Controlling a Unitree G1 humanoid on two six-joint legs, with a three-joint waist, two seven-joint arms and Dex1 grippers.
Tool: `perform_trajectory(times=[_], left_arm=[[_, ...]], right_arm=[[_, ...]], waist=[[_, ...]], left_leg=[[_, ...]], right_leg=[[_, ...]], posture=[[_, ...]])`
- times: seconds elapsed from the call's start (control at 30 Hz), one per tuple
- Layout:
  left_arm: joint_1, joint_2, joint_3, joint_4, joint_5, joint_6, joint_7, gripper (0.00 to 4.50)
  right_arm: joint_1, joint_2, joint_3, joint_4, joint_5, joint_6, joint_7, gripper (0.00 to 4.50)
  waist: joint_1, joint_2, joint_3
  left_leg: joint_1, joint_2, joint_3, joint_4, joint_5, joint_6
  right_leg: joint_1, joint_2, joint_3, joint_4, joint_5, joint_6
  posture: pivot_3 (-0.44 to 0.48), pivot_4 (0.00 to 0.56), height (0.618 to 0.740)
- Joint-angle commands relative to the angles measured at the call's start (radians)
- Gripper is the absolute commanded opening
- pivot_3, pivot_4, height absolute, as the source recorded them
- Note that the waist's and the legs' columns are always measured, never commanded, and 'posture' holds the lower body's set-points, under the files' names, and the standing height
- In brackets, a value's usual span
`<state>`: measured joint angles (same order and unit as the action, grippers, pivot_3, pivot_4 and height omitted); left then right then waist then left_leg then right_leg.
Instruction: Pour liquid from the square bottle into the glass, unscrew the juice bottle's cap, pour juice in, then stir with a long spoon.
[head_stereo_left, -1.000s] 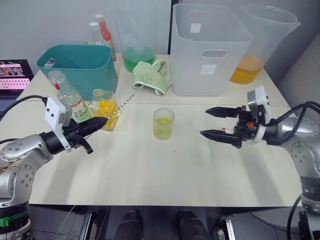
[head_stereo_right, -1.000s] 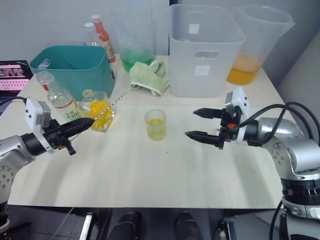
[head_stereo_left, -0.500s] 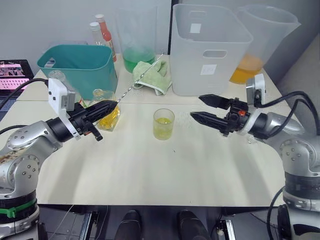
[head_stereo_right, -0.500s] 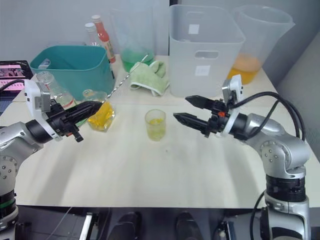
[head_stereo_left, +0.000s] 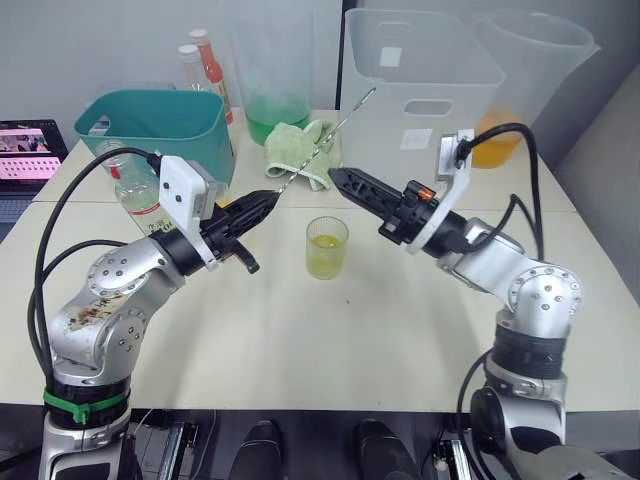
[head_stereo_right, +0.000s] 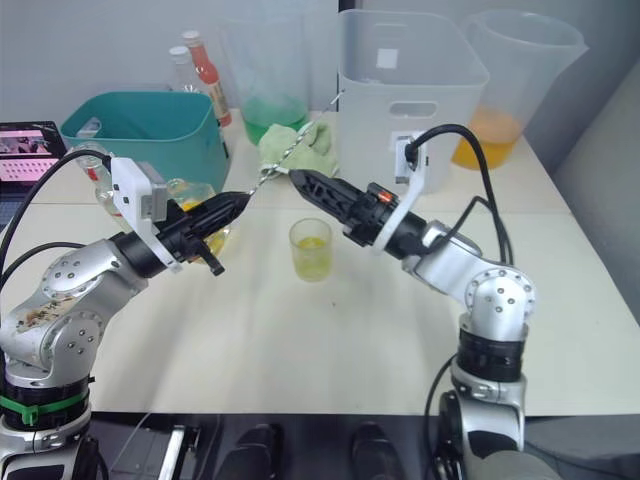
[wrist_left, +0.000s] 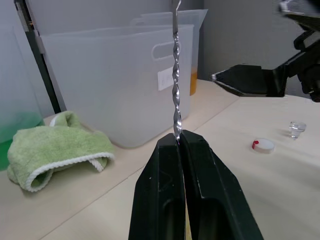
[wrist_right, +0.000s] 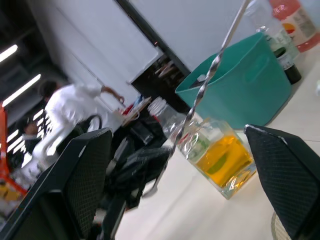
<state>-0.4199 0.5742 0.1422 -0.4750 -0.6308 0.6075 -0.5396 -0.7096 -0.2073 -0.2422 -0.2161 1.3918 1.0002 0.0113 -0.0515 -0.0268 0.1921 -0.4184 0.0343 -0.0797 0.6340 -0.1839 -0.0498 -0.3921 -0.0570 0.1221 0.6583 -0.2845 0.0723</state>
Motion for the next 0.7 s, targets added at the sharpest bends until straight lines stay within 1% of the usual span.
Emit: perform_trajectory(times=[0.03,0.17,0.33,0.37,0.53,0.57,0.63,0.7], left_arm=[[-0.012,-0.008,-0.005,-0.045,0.007,-0.031,0.002,0.06],[-0.007,-0.012,-0.014,-0.049,0.02,-0.032,-0.001,0.06],[-0.004,-0.025,-0.017,-0.051,0.012,-0.024,0.002,0.06],[-0.003,-0.027,-0.02,-0.052,0.013,-0.023,0.002,0.0],[-0.001,-0.032,-0.03,-0.053,0.022,-0.026,0.0,0.0],[-0.001,-0.032,-0.031,-0.053,0.022,-0.027,0.0,0.0],[0.001,-0.033,-0.031,-0.051,0.022,-0.026,-0.003,0.0],[0.002,-0.036,-0.029,-0.049,0.021,-0.025,-0.003,0.0]], right_arm=[[-0.033,0.017,-0.02,-0.004,0.042,-0.047,-0.088,4.5],[-0.069,0.061,-0.027,0.036,0.039,-0.101,-0.176,4.5],[-0.096,0.077,-0.012,0.059,0.041,-0.112,-0.218,4.5],[-0.099,0.08,-0.01,0.059,0.04,-0.114,-0.221,3.95],[-0.109,0.103,-0.002,0.057,0.038,-0.135,-0.239,2.27],[-0.108,0.104,0.001,0.056,0.034,-0.135,-0.239,1.85],[-0.103,0.098,0.007,0.049,0.001,-0.15,-0.226,1.27],[-0.095,0.092,0.013,0.043,-0.02,-0.157,-0.213,0.54]], waist=[[-0.002,0.0,0.0],[-0.008,0.0,0.0],[-0.013,0.0,0.0],[-0.015,0.0,0.0],[-0.017,0.0,0.0],[-0.017,0.0,0.0],[-0.017,0.0,0.0],[-0.017,0.0,0.0]], left_leg=[[0.0,0.0,0.0,0.0,0.0,0.0],[-0.001,0.0,0.0,0.0,0.0,0.0],[-0.002,0.0,0.0,0.0,0.0,0.0],[-0.002,0.0,0.0,0.0,0.0,0.0],[-0.003,0.0,0.0,0.0,0.0,0.0],[-0.004,0.0,0.0,0.0,0.0,0.0],[-0.004,0.0,0.0,0.0,0.0,0.0],[-0.005,0.0,0.0,0.0,0.0,0.001]], right_leg=[[0.0,0.0,0.0,0.0,0.0,0.0],[-0.001,0.0,0.0,0.0,0.0,0.0],[-0.002,0.0,0.0,0.001,0.0,0.0],[-0.002,0.0,0.0,0.0,0.0,0.0],[-0.004,0.0,0.0,0.001,0.0,0.0],[-0.005,0.0,0.0,0.002,0.0,0.0],[-0.006,0.0,0.0,0.002,0.0,0.0],[-0.007,0.0,0.0,0.003,0.0,0.0]], posture=[[0.0,0.15,0.74],[0.0,0.15,0.74],[0.0,0.15,0.74],[0.0,0.15,0.74],[0.0,0.15,0.74],[0.0,0.15,0.74],[0.0,0.15,0.74],[0.0,0.15,0.74]])
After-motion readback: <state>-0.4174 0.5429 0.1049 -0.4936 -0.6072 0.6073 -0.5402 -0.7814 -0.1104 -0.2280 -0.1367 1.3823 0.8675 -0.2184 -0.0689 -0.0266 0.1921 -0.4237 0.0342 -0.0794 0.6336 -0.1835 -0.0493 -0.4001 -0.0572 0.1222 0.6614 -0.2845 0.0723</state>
